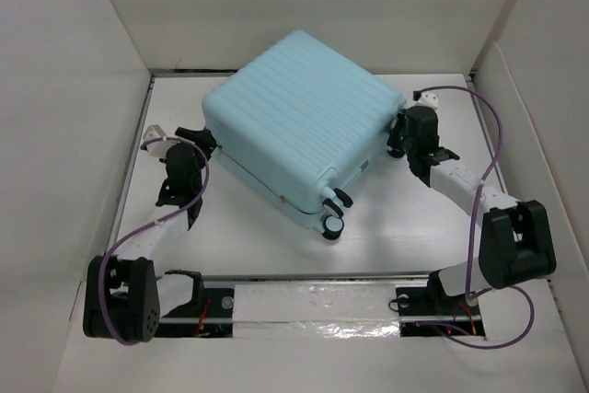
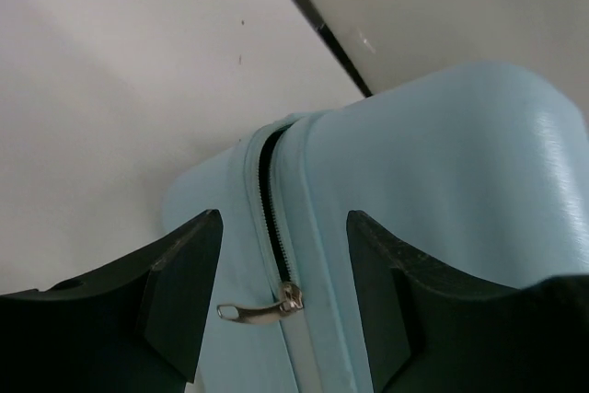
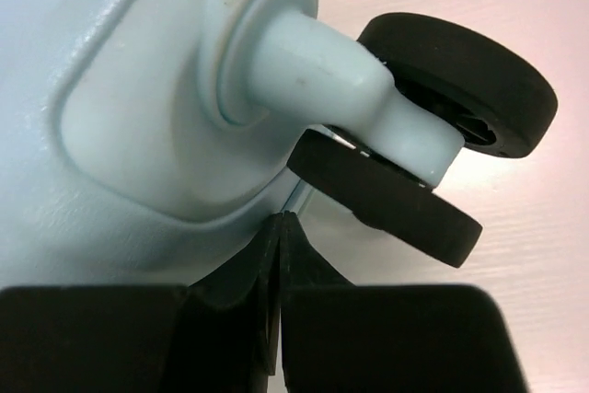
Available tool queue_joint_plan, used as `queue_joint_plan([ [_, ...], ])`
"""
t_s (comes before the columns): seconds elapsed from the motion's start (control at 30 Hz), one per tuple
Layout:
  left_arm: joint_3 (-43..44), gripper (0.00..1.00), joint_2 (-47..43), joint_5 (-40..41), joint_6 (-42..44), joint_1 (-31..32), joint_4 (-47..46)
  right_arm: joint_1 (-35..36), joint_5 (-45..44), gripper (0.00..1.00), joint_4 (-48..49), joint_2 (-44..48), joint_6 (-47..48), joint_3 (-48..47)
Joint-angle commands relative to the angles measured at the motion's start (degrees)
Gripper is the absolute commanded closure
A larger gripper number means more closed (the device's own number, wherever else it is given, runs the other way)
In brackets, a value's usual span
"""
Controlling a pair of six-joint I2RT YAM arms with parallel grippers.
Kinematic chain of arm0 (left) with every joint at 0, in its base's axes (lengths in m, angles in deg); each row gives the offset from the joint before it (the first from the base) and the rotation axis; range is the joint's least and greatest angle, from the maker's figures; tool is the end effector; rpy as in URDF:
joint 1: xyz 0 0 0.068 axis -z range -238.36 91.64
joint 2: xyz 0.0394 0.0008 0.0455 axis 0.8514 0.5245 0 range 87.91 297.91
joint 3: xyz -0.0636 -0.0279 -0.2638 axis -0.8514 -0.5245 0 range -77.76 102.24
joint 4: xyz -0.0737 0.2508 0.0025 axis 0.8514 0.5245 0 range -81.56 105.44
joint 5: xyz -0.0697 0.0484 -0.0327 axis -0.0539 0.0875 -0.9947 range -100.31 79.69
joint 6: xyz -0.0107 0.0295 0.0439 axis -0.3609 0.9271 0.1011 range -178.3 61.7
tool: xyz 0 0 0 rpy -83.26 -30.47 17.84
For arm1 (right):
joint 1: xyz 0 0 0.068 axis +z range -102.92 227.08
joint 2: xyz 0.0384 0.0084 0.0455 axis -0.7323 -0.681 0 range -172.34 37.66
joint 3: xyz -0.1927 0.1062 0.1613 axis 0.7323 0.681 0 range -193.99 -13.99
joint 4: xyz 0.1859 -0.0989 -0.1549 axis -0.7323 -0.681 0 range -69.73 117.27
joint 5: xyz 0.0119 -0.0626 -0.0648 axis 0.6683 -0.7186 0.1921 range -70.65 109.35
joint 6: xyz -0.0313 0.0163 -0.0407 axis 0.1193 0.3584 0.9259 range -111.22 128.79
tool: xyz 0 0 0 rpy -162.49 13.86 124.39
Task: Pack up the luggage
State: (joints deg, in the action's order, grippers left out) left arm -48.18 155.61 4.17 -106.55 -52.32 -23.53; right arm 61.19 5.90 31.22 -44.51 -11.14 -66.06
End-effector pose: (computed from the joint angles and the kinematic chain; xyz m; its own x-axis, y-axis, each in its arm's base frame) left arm 0.2569 -0.0182 0.2421 0.0373 -0.7304 -0.6820 -0.1763 0.6670 -0.7239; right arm 0.3158 0.0707 0.2563 -0.4136 0.2377 -0.8789 0.1132 0.9713 0.2094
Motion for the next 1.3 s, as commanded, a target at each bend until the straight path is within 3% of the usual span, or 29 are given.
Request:
queue_joint_plan([
  [0.0,-2.59,0.47,-6.68,6.95,-1.32,0.11,-3.80,-0.04,6.77,0.95,8.27,2.18,-1.43,-1.28],
  [0.1,-2.96,0.47,-6.71,9.69,-5.35,-1.73,-5.39,-2.06,7.21,0.81,11.95,5.79,-3.80,4.95],
  [0.23,3.36,0.50,0.22,-0.05,-11.95,-5.60,-7.67,-2.07,8.27,0.76,17.67,6.94,-5.83,11.37],
  [0.43,21.90,0.50,14.63,-5.41,-10.99,-10.86,0.67,-2.07,7.65,0.77,16.09,8.95,-4.69,13.13],
  [0.5,28.83,0.50,21.72,-12.00,-9.33,-12.54,2.06,-2.07,8.44,0.77,17.84,9.66,-4.77,14.88],
  [0.67,53.77,0.48,38.88,-29.64,-1.60,-15.09,17.45,-2.07,9.15,0.78,18.82,8.17,-5.83,15.07],
  [0.87,71.72,0.48,56.12,-38.38,5.33,-15.80,29.75,-2.59,8.44,0.78,18.03,6.76,-5.22,14.55],
  [1.13,67.29,0.48,60.18,-46.46,2.65,-13.60,22.14,-2.07,8.00,0.77,14.78,4.31,-4.34,10.68],
  [1.27,51.24,0.51,54.58,-47.54,-5.43,-12.38,6.27,-2.07,9.32,0.77,14.08,-0.70,-4.34,7.26],
])
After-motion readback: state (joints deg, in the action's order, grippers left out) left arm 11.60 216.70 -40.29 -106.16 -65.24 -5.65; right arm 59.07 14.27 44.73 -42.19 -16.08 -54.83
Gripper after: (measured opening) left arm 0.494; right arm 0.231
